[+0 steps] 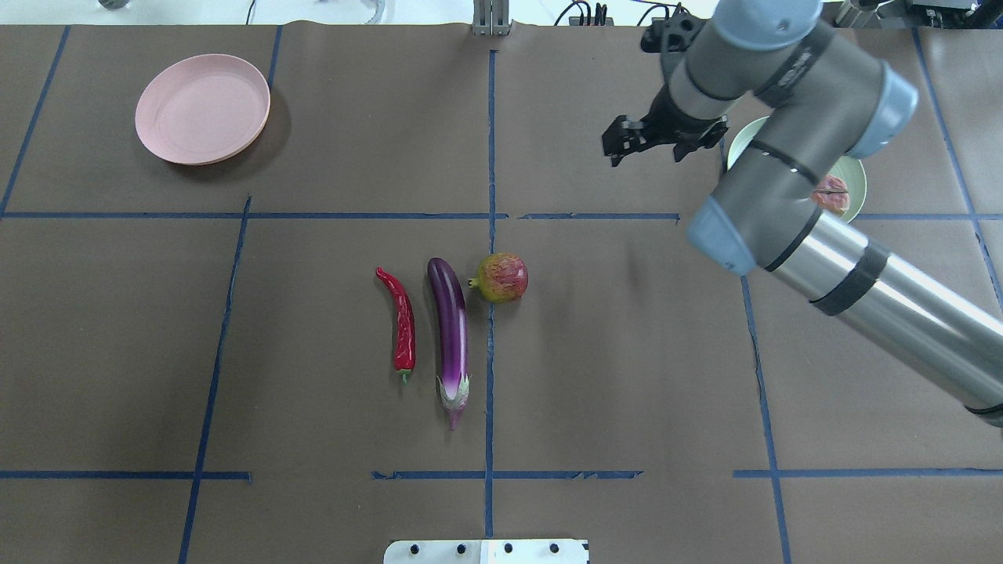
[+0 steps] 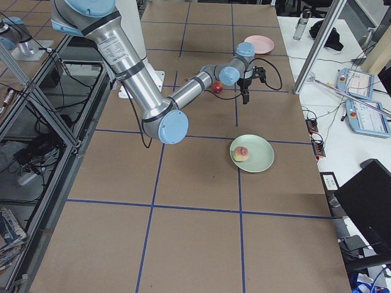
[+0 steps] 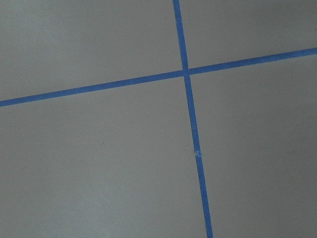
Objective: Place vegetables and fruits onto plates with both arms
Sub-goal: 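Move the right gripper back toward the pomegranate, then lower the right gripper and grasp the pomegranate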
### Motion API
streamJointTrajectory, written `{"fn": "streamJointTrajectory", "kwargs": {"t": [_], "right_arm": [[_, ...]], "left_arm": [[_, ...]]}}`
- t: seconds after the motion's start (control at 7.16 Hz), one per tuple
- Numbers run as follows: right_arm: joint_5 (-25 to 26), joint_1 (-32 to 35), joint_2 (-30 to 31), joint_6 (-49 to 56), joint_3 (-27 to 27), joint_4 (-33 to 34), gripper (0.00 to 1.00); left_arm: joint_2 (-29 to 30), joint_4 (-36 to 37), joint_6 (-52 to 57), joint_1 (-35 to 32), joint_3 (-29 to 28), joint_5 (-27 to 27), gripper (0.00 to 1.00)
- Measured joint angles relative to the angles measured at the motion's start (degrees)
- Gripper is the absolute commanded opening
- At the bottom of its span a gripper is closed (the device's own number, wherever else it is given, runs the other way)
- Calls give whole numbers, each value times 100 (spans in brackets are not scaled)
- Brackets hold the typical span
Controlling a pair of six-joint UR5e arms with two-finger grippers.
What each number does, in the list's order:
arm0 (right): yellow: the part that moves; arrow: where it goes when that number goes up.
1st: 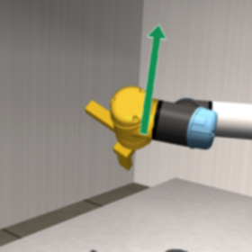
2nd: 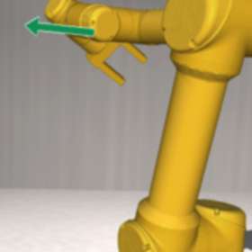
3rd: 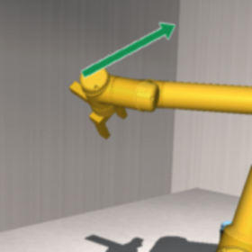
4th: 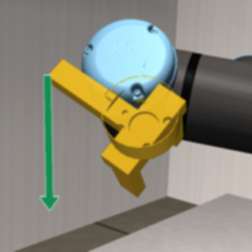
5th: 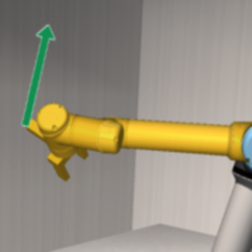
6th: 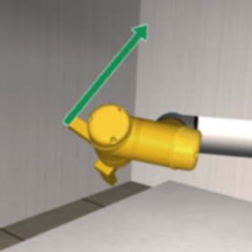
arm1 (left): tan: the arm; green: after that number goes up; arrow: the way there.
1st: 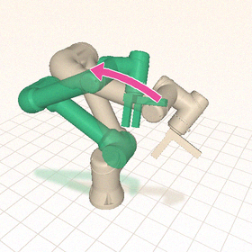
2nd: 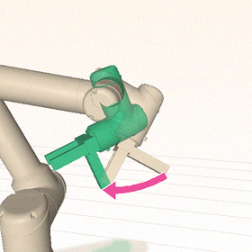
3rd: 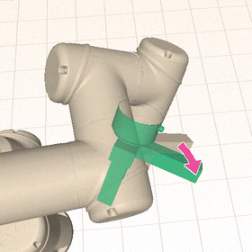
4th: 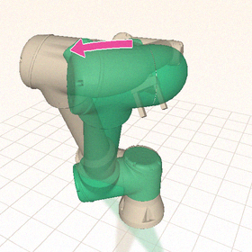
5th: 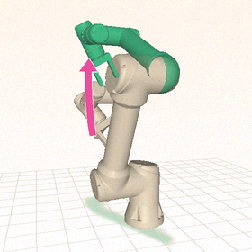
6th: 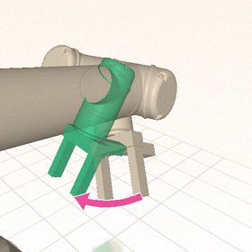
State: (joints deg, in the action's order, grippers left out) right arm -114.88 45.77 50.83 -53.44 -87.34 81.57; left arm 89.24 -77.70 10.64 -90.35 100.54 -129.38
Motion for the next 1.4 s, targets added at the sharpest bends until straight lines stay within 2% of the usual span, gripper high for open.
{"fn": "streamJointTrajectory", "kwargs": {"t": [0.28,0.42,0.7,1.4], "right_arm": [[863,-883,-682,-1018,116,303,100],[1096,-1128,-954,-1270,294,347,100],[1226,-1356,-1160,-1393,549,341,100],[1248,-1633,-875,-1340,593,358,100]], "left_arm": [[-3,0,0,0,0,0,100],[-3,0,0,0,0,0,100],[-4,0,0,0,0,0,100],[-4,0,0,0,-19,0,100]]}}
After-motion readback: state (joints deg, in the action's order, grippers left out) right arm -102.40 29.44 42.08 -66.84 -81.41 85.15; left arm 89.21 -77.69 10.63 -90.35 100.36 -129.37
